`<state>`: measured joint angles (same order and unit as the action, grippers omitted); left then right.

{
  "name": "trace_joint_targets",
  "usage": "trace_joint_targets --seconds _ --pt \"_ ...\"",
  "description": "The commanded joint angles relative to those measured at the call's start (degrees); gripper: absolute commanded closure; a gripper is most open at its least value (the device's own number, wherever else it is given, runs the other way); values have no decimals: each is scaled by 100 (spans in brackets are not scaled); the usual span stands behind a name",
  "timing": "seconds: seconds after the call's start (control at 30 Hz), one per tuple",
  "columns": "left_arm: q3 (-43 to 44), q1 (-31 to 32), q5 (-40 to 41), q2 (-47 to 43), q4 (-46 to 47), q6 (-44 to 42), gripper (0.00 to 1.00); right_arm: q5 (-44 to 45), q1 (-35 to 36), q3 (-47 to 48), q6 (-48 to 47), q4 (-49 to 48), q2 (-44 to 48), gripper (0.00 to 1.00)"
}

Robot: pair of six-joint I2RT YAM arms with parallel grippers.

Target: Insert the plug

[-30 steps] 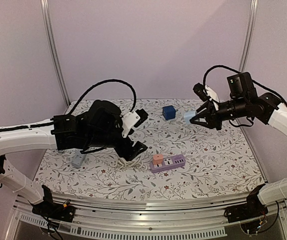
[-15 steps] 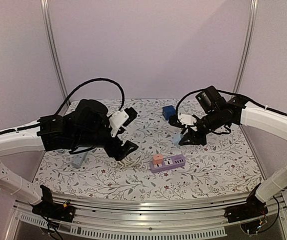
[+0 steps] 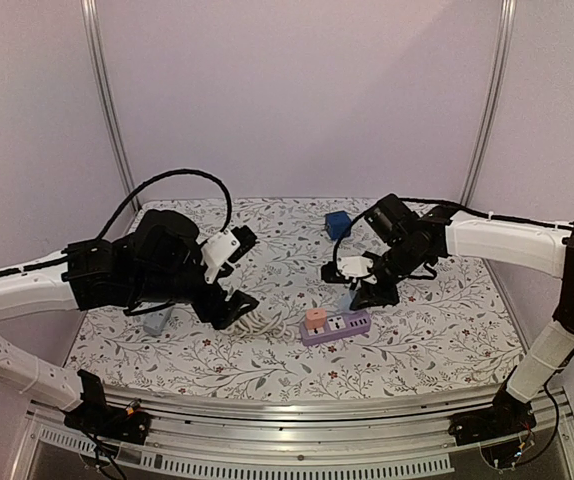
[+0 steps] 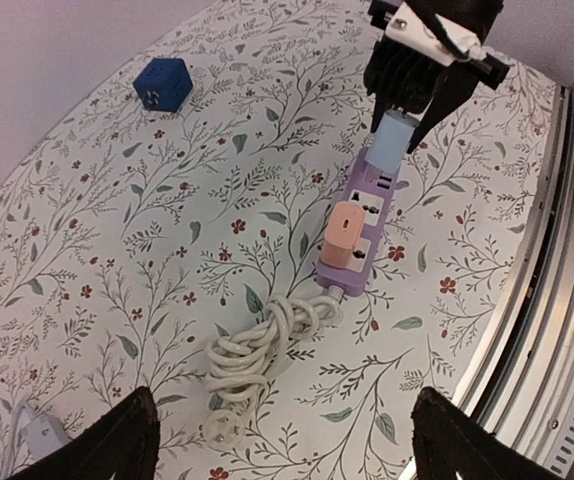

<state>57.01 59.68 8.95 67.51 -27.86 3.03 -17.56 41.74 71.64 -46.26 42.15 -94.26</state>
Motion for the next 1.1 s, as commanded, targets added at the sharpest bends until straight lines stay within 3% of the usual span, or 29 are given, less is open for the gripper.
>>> trace_joint_targets --seconds 0.0,0.57,1.07 --pt "-132 -133 -189 -127 -71 -70 13 80 65 128 -447 -108 -286 100" --pt "-200 -202 -535 -25 -80 -286 14 -116 92 537 -374 -39 -988 100" --pt "-618 -202 -452 -565 -58 -36 15 212 99 41 -314 -370 -1041 100"
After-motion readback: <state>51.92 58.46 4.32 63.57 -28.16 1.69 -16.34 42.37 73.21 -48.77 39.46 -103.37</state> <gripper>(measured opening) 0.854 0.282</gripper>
